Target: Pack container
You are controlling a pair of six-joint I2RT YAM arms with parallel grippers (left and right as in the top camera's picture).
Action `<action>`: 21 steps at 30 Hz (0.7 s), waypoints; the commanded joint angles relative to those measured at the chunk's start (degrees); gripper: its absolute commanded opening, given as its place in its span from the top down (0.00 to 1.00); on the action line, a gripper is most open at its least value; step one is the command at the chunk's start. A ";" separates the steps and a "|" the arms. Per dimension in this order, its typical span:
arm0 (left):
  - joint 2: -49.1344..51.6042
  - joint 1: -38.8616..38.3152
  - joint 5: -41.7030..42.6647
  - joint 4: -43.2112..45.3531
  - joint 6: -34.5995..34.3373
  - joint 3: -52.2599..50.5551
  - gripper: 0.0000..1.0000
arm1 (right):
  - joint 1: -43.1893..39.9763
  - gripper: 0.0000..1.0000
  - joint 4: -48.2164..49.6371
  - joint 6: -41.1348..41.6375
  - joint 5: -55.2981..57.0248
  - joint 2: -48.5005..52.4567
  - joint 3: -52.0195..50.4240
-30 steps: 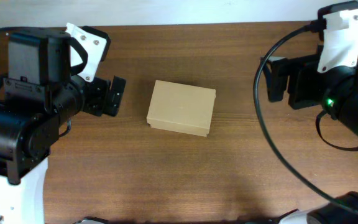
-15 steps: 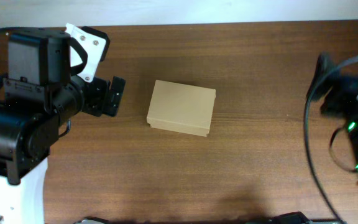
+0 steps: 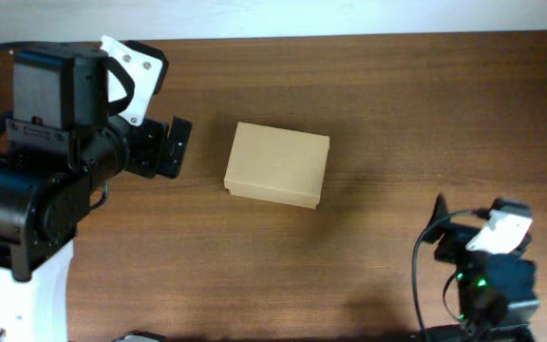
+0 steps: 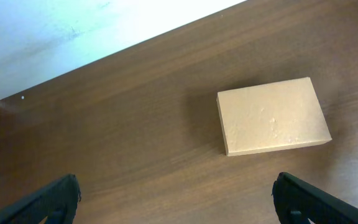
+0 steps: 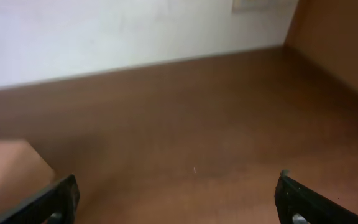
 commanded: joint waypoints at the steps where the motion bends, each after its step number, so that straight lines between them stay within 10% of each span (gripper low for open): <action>1: -0.07 0.11 -0.57 0.09 -0.13 0.42 0.01 | -0.50 0.01 0.57 -0.13 0.24 -6.54 -7.15; 21: -0.07 0.11 -0.57 0.09 -0.13 0.42 0.01 | -0.50 0.01 0.72 -0.15 0.22 -17.07 -21.62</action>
